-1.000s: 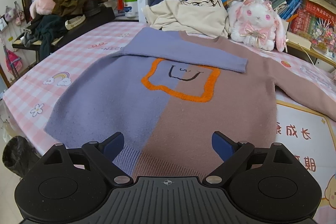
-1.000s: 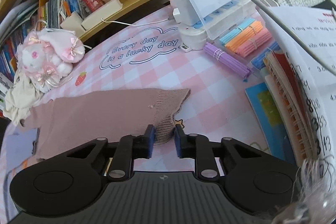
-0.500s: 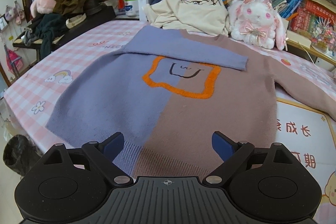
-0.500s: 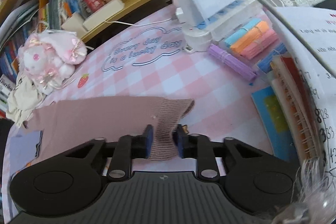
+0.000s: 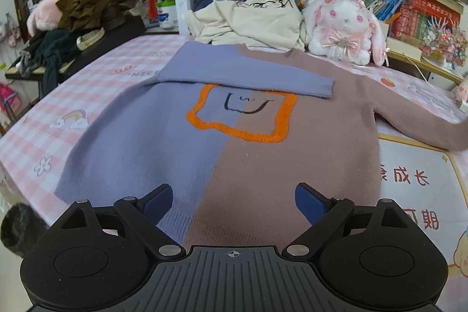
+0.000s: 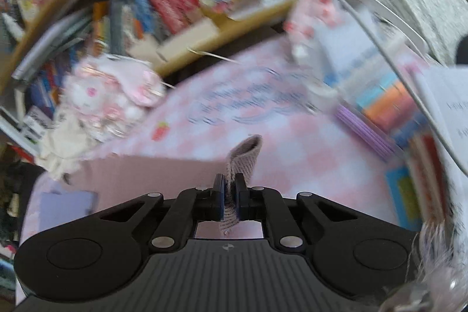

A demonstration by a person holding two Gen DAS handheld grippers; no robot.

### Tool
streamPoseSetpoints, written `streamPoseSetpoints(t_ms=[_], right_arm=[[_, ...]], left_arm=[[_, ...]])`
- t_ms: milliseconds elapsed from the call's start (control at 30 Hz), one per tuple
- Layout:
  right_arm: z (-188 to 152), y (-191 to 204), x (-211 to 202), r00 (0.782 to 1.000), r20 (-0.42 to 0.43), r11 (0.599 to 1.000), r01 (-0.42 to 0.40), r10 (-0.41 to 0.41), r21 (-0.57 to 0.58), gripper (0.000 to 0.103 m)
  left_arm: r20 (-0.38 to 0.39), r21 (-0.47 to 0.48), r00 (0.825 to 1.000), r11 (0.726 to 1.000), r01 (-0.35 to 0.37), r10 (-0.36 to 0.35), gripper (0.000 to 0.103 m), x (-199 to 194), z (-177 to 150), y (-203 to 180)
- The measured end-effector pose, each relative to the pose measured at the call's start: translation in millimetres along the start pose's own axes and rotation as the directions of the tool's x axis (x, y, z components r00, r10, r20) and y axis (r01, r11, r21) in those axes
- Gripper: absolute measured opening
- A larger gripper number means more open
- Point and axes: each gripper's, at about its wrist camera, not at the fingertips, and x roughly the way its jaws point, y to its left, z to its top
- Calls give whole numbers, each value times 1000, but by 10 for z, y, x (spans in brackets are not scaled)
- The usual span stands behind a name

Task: Fold clothes
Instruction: 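Lift and fold the pink sleeve across the sweater body with the right tool, release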

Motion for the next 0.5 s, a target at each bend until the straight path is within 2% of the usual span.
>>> streamPoseSetpoints(t_ms=[200, 500], right_arm=[[139, 675, -1, 995, 31, 992, -93, 96, -90, 7], [105, 1958, 231, 985, 38, 964, -154, 166, -215, 7]], left_arm=[[33, 72, 999, 997, 29, -32, 93, 26, 57, 101], [101, 212, 987, 972, 100, -123, 98, 69, 258, 493]])
